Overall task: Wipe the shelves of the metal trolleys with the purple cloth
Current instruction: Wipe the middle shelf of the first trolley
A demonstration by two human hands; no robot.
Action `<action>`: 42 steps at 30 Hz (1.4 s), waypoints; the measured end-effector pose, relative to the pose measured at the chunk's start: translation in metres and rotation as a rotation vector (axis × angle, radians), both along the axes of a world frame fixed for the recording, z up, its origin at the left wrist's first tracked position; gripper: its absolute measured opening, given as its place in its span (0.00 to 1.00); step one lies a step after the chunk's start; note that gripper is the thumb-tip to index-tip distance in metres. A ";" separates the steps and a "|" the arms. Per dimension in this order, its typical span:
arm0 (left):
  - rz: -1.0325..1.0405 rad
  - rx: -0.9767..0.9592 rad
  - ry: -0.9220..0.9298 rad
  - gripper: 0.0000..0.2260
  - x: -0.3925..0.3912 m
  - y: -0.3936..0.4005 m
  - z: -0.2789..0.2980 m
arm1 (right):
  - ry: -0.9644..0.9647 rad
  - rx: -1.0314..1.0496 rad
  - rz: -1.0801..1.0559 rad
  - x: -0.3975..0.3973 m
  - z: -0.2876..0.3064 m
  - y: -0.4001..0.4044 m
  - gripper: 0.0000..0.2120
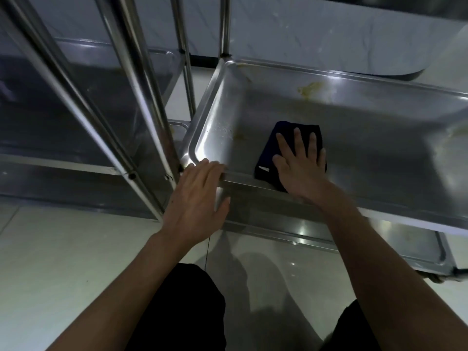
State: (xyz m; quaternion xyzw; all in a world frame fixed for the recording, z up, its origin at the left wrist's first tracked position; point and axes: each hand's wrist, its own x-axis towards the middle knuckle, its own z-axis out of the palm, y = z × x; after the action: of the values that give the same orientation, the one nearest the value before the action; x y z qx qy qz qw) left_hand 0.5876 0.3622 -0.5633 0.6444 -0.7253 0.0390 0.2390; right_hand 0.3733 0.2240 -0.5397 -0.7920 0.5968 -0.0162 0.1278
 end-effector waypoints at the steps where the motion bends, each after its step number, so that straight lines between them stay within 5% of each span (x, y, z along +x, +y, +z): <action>1: 0.007 -0.040 0.078 0.19 0.003 0.000 0.000 | -0.006 -0.003 0.022 0.010 -0.001 -0.002 0.28; 12: 0.085 -0.169 0.041 0.12 0.003 0.014 -0.001 | -0.051 0.067 0.342 0.139 0.003 -0.013 0.29; 17: 0.150 -0.122 -0.027 0.15 0.001 0.020 0.003 | -0.063 0.094 0.404 0.139 0.006 -0.016 0.30; 29: 0.269 -0.051 -0.119 0.12 -0.023 0.006 0.020 | 0.045 -0.001 0.275 -0.045 0.011 -0.020 0.31; 38: -0.048 0.120 -0.131 0.18 -0.156 -0.077 0.047 | -0.114 -0.032 -0.004 -0.176 0.014 -0.006 0.27; 42: -0.041 0.185 -0.174 0.17 -0.182 -0.098 0.047 | 0.220 -0.030 0.038 -0.241 0.018 -0.005 0.22</action>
State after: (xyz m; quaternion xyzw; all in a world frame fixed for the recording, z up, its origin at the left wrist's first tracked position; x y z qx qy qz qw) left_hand 0.4053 0.2644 -0.5159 0.6429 -0.7568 0.0226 0.1156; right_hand 0.1320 0.2187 -0.5219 -0.8021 0.5916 0.0646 0.0500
